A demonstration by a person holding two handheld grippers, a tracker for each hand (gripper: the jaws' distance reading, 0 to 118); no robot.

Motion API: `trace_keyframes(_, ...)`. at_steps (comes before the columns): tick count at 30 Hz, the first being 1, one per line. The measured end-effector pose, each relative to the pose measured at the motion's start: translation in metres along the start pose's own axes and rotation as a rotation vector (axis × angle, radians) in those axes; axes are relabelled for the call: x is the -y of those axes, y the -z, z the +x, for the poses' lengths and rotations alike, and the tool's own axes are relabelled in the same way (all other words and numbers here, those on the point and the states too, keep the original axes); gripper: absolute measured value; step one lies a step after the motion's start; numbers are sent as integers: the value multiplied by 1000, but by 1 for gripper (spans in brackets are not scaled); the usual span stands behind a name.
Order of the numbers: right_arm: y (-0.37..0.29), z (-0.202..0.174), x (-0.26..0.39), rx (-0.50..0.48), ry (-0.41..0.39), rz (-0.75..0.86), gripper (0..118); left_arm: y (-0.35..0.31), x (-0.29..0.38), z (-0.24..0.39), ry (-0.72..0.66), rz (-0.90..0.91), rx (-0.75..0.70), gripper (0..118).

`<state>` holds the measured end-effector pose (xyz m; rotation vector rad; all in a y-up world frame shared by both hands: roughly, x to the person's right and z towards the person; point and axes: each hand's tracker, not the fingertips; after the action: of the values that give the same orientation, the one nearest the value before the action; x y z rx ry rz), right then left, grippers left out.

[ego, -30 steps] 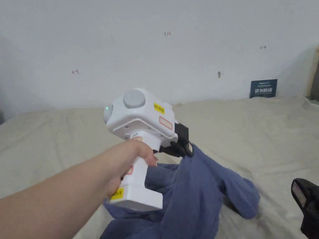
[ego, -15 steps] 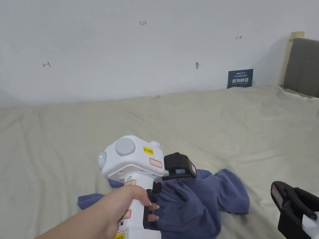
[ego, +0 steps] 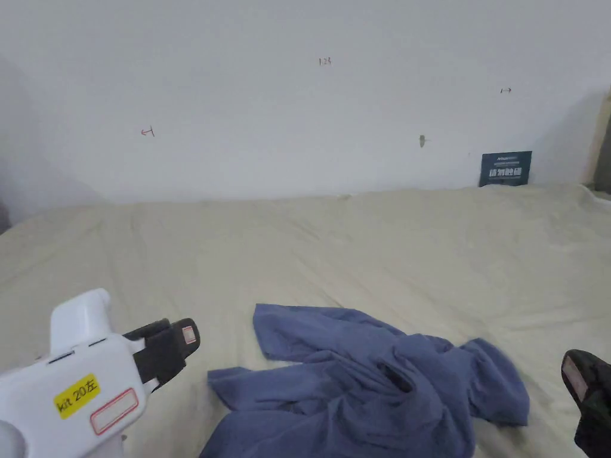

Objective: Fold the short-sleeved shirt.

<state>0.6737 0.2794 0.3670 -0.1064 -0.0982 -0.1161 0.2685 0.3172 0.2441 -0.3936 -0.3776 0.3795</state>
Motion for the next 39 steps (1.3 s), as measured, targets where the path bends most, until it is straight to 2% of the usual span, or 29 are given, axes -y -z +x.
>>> trace_keyframes(4, -1, -9, -2, -8, 1, 14, 0, -31, 22, -8, 14, 100, -130, 0)
trace_keyframes(8, 2, -16, -7, -22, -24, 15, 0, -31, 24, -10, 4, 70, -144, 0)
trace_keyframes(11, 5, -18, -10, -33, -40, 21, 0, -12, 2, -2, 98, 69, -141, 0)
trace_keyframes(12, 6, -19, -10, -35, -44, 22, 0, 7, -10, -1, 138, 20, -142, 0)
trace_keyframes(14, 12, -21, -12, -41, -50, 14, 0, 67, -34, -8, 152, -223, -180, 0)
trace_keyframes(16, 19, -22, -12, -38, -55, -8, 0, 124, -39, -24, 116, -485, -183, 0)
trace_keyframes(17, 22, -21, -11, -39, -53, -14, 0, 150, -35, -31, 104, -552, -167, 0)
trace_keyframes(18, 25, -20, -9, -43, -48, -21, 0, 172, -30, -37, 85, -605, -141, 5)
trace_keyframes(19, 28, -19, -6, -49, -40, -28, 0, 194, -21, -41, 126, -633, -178, 20)
trace_keyframes(20, 31, -18, -4, -50, -37, -37, 0, 213, -14, -45, 136, -628, -218, 49)
trace_keyframes(21, 34, -17, -2, -48, -39, -48, 0, 229, -8, -49, 137, -628, -244, 97)
trace_keyframes(22, 38, -15, 1, -45, -43, -63, 0, 247, 0, -54, 139, -640, -279, 118)
trace_keyframes(24, 45, -13, 7, -40, -51, -96, 0, 264, 18, -61, 111, -637, -283, 115)
trace_keyframes(27, 54, -8, 17, -42, -57, -136, 0, 287, 35, -66, 91, -774, -298, 115)
trace_keyframes(29, 61, -7, 23, -41, -57, -163, 0, 291, 52, -58, 171, -841, -335, 115)
trace_keyframes(31, 67, -5, 28, -43, -49, -182, 0, 285, 54, -46, 330, -764, -312, 114)
trace_keyframes(32, 69, -4, 30, -43, -46, -185, 0, 278, 53, -40, 333, -718, -290, 107)
trace_keyframes(35, 78, -6, 31, -44, -45, -174, 0, 254, 50, -27, 377, -661, -235, 29)
trace_keyframes(36, 87, -6, 28, -62, -53, -166, 0, 247, 51, -24, 391, -658, -196, 11)
trace_keyframes(37, 97, -9, 22, -74, -71, -161, 0, 242, 50, -23, 358, -667, -137, 11)
trace_keyframes(39, 124, -15, 3, -100, -115, -136, 0, 238, 55, -23, 334, -667, -141, 11)
